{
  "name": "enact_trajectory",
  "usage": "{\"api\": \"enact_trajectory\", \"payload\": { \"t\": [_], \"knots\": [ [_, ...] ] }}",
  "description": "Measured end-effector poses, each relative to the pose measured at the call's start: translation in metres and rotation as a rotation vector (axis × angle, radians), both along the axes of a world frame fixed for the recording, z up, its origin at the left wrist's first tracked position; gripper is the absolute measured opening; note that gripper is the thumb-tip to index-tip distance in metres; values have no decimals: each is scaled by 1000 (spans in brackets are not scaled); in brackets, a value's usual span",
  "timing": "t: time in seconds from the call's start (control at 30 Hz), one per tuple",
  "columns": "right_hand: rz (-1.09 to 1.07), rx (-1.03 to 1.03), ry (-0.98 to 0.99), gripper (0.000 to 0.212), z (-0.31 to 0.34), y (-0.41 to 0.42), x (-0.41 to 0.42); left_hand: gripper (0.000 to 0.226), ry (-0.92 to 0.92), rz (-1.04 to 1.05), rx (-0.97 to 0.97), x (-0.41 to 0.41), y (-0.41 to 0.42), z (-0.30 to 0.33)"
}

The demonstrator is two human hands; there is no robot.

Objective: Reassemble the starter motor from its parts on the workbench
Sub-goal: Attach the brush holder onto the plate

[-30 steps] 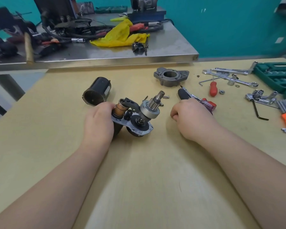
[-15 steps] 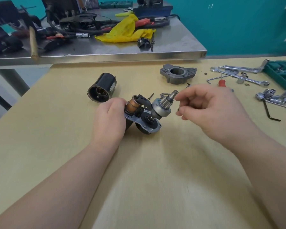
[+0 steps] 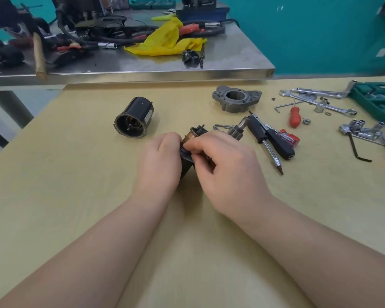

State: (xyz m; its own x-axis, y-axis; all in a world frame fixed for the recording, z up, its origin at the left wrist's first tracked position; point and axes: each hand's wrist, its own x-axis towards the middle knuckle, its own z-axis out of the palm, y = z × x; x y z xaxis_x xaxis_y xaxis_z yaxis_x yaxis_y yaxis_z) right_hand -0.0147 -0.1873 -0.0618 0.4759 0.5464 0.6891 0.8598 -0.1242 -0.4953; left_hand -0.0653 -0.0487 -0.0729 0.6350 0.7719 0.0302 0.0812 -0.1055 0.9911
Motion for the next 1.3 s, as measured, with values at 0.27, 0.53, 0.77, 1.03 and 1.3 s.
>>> {"api": "enact_trajectory", "payload": {
  "t": [0.27,0.53,0.77,1.03,1.3],
  "knots": [
    [-155,87,77,20,-4,6,-6,24,48,45,68,1,-5,1],
    [-174,161,504,24,-4,3,-14,25,55,49,76,0,-7,1],
    [-111,203,751,26,-2,-3,-11,25,57,59,91,0,-8,0],
    [-88,204,720,27,-4,-4,-12,24,40,75,97,0,-7,1],
    [-82,287,635,29,1,-15,-11,25,47,86,77,2,-5,-2]
  ]
}}
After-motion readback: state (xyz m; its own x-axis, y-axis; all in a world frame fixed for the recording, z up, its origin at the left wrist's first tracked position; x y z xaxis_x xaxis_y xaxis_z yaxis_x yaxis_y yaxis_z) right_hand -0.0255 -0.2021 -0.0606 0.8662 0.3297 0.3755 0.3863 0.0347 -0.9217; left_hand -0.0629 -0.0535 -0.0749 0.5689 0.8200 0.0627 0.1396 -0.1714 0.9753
